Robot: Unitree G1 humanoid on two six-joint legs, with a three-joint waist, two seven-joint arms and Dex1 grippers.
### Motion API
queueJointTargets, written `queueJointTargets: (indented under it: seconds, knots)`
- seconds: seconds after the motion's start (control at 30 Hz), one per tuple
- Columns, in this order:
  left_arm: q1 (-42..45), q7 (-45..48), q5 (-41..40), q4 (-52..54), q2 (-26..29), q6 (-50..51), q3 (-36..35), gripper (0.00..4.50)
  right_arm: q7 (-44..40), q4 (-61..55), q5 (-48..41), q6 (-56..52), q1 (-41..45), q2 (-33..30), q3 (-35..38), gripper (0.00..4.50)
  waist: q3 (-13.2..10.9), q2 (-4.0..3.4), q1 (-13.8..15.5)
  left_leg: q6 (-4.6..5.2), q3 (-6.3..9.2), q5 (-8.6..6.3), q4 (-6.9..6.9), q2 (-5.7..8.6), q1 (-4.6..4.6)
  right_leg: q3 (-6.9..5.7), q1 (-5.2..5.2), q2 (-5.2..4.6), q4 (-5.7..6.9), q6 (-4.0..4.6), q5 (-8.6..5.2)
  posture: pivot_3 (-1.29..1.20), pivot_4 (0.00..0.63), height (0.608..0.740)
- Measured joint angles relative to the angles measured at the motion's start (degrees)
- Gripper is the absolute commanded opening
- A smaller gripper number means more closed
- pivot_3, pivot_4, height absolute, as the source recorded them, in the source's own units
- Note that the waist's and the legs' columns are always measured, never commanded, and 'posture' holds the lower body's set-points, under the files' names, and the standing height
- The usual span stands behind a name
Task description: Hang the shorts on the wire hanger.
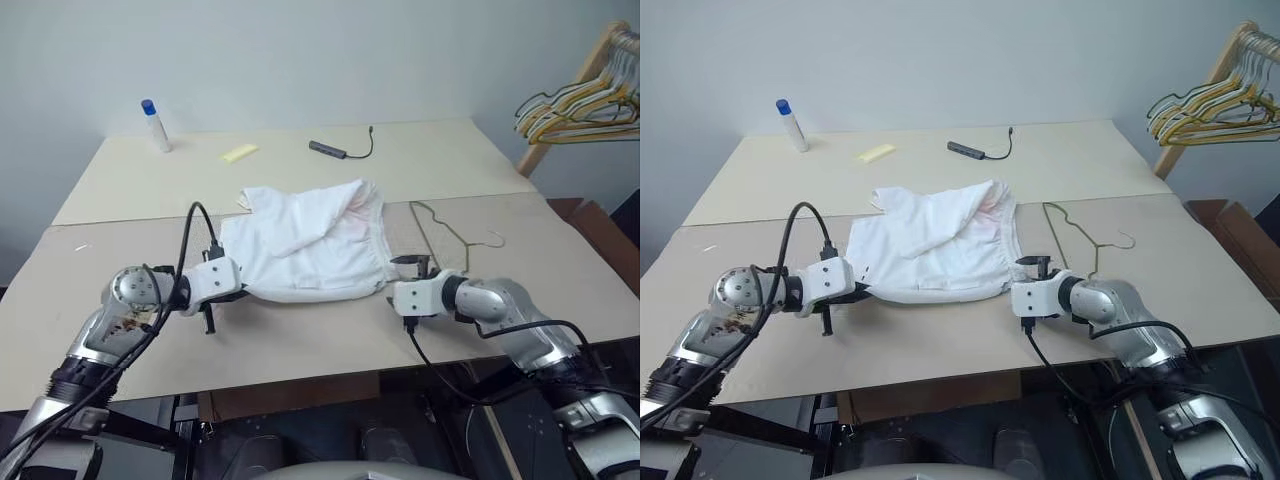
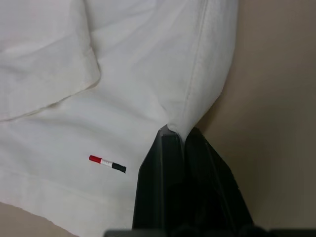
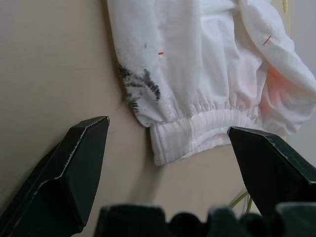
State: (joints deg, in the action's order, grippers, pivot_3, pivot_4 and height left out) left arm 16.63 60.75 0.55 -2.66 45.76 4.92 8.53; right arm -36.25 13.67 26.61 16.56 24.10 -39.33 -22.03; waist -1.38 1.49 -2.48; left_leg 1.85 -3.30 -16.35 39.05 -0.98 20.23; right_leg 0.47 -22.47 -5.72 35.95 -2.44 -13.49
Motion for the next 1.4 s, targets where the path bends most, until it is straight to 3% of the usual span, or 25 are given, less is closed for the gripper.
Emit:
queueJointTargets:
  seconds: [0.07, 0.17, 0.53, 0.73, 0.9, 1.0, 1.1, 1.2, 1.27, 1.3, 1.33, 1.4]
  knots:
    - [-0.2, 0.0, -0.3, 1.0, 0.1, 0.5, -0.2, 0.06, 1.1, 3.1, 0.3, 1.5, 1.6, 2.0, -0.3, 4.50, 0.0, 0.00, 0.0, 0.00, 0.00, 0.00, 0.00, -0.02, -0.01, 0.03, 0.00, 0.02, 0.03, 0.03, 0.02, 0.01, 0.000, 0.740]
    - [-1.3, 0.1, -0.8, 2.8, 0.7, 1.5, -0.6, 0.00, 1.8, 6.7, 0.9, 3.3, 3.7, 3.4, -0.9, 3.94, 0.0, 0.00, -0.1, 0.00, -0.03, 0.00, 0.00, -0.04, -0.01, 0.08, -0.03, 0.04, 0.04, 0.04, 0.02, 0.02, 0.000, 0.740]
    - [-3.0, -0.7, -0.9, 3.1, 1.6, 1.3, -1.4, 0.00, 2.0, 11.5, 1.7, 6.8, 4.3, 3.8, -2.2, 0.11, 0.0, -0.01, 0.2, 0.00, -0.03, 0.00, -0.01, -0.03, 0.00, 0.08, -0.04, 0.02, 0.05, 0.04, 0.03, 0.02, 0.000, 0.740]
    - [-4.2, 1.1, -1.6, 3.4, 2.8, 1.1, -1.4, 0.00, 0.9, 6.8, 1.0, 5.3, 1.5, 3.3, -1.4, 0.05, 0.0, -0.01, 0.2, 0.00, -0.04, 0.00, -0.05, -0.04, 0.05, 0.10, -0.12, 0.02, 0.05, 0.05, 0.03, 0.03, 0.000, 0.740]
    - [-11.6, 10.7, -7.8, 12.3, 14.6, 1.7, -5.8, 0.00, -14.6, -16.2, -17.9, -4.8, -8.1, -4.8, 4.3, 0.05, 0.0, -0.02, 0.5, -0.01, -0.05, -0.01, -0.05, -0.22, 0.68, 0.12, -0.78, 0.01, 0.11, 0.05, 0.04, 0.03, 0.000, 0.740]
    - [-10.6, 13.9, -11.5, 14.2, 16.4, 3.1, -8.6, 0.00, -20.9, -24.3, -28.2, -11.7, -6.5, -7.5, 8.8, 0.05, -0.1, -0.06, 1.2, -0.01, -0.14, -0.01, -0.03, -0.23, 0.41, 0.13, -0.55, 0.04, 0.05, 0.03, 0.06, 0.02, 0.000, 0.740]
    - [1.9, 10.2, -8.6, 7.1, 6.8, 2.6, -3.9, 0.00, -22.2, -21.2, -30.6, -16.6, 3.7, -2.6, 9.1, 0.05, -0.3, -0.23, 2.1, 0.08, -0.18, 0.16, 0.13, -0.14, -0.07, 0.07, 0.13, 0.31, -0.06, -0.16, 0.00, 0.02, 0.000, 0.740]
    - [17.4, -2.2, 0.1, -9.0, -4.5, -0.2, 1.4, 0.00, -18.7, -10.1, -27.0, -17.1, 15.9, 3.4, 7.6, 0.05, -0.3, -0.08, 3.0, -0.14, -0.20, 0.47, 0.07, -0.09, 0.00, 0.10, 0.16, 0.52, -0.19, -0.04, 0.44, 0.01, 0.000, 0.740]
    - [34.3, -22.0, 7.5, -29.6, -13.6, -0.7, 2.3, 0.00, -6.9, 7.1, -19.2, -15.6, 28.4, 8.4, 6.1, 0.05, -0.5, 0.14, 3.2, -0.39, -0.14, 0.64, 0.16, 0.08, 0.45, 0.13, -0.32, 0.41, -0.04, 0.08, 0.71, 0.01, 0.000, 0.740]
    - [40.3, -28.6, 8.7, -34.2, -15.5, -1.0, 1.8, 0.00, -2.2, 11.8, -16.6, -14.8, 32.9, 9.6, 5.8, 0.05, -0.5, 0.27, 3.1, -0.44, -0.07, 0.74, 0.15, 0.08, 1.13, 0.11, -0.94, 0.42, -0.05, 0.07, 0.91, 0.00, 0.000, 0.740]
    - [48.0, -37.2, 9.2, -40.4, -17.6, -1.5, -0.4, 0.00, 5.1, 18.7, -13.6, -13.1, 38.7, 11.0, 5.8, 0.05, -0.5, 0.37, 2.9, -1.16, 0.06, 1.16, 0.16, 0.09, 1.94, 0.20, -1.85, 0.40, 0.15, 0.10, 1.12, 0.00, 0.000, 0.740]
    - [57.5, -47.8, 9.1, -45.3, -18.1, -5.3, -4.5, 0.00, 17.7, 26.5, -9.1, -9.9, 46.1, 11.5, 6.3, 0.05, -0.4, 0.40, 2.3, -1.33, 0.06, 1.26, -0.05, 0.21, 2.81, 0.31, -2.97, 0.21, 0.23, 0.09, 1.13, 0.00, 0.000, 0.740]
